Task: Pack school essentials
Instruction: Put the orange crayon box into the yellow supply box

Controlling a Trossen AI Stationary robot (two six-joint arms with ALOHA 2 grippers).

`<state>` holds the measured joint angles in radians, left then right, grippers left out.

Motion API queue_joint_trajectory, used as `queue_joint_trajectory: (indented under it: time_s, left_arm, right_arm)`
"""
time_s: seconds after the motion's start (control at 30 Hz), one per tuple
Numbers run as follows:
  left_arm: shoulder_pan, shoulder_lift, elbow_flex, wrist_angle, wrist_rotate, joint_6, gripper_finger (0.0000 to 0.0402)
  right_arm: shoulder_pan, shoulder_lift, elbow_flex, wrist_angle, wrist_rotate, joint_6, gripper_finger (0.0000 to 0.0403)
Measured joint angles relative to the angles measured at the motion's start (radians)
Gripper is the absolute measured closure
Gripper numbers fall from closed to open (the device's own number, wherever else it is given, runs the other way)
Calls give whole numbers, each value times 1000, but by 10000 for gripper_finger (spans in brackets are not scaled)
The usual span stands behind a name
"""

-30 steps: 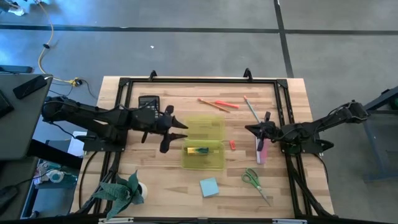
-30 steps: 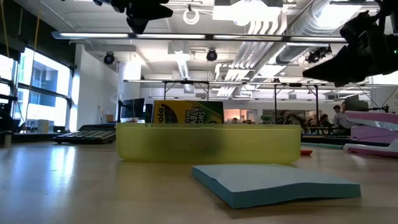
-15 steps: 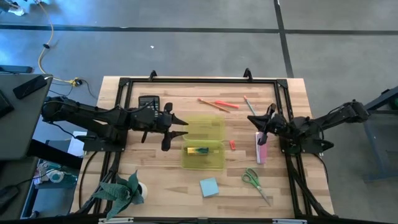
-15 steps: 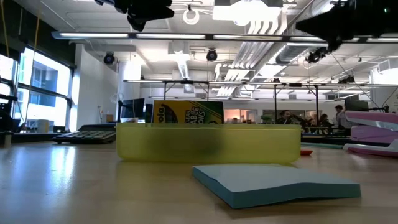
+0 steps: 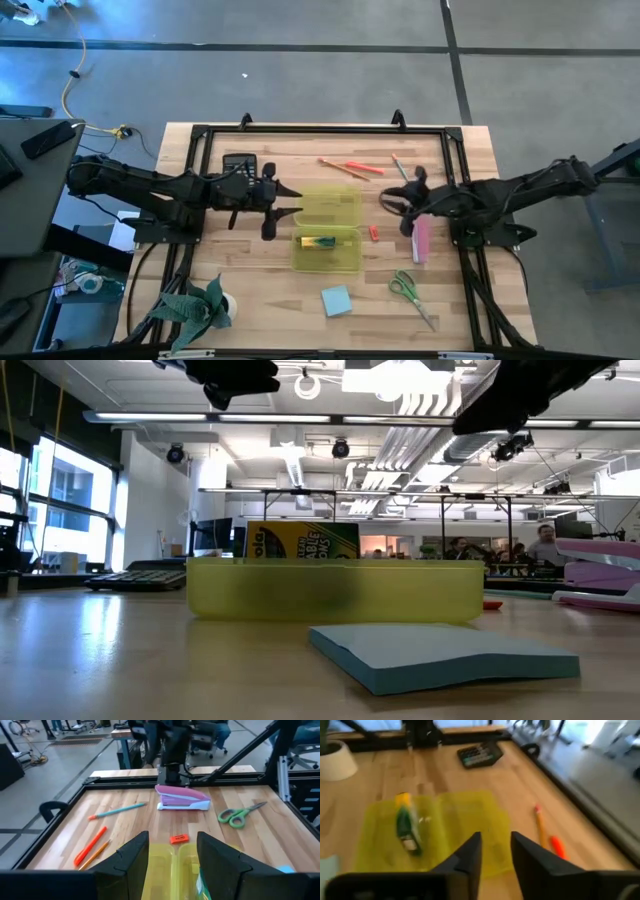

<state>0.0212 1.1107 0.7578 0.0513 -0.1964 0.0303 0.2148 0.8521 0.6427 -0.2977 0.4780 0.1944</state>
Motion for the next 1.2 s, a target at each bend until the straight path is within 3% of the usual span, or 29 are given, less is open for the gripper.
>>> queue_joint_trajectory:
  time_s: [0.13, 0.27, 0.47, 0.67, 1.2]
  left_arm:
    - [0, 0, 0, 0, -58, 0, 245]
    - [0, 0, 0, -1, -114, -1, 245]
    - [0, 1, 0, -2, -129, -27, 245]
    - [0, 1, 0, -2, -129, -27, 245]
    - [-2, 1, 0, -2, -129, -27, 245]
  right_arm:
    - [-10, 117, -2, 62, -43, 7, 243]
    - [-10, 257, -3, 172, -69, -64, 220]
    - [-10, 454, 7, 412, -136, -205, 217]
    - [-10, 608, 48, 554, -216, -245, 217]
    - [-11, 876, 226, 566, -360, -246, 217]
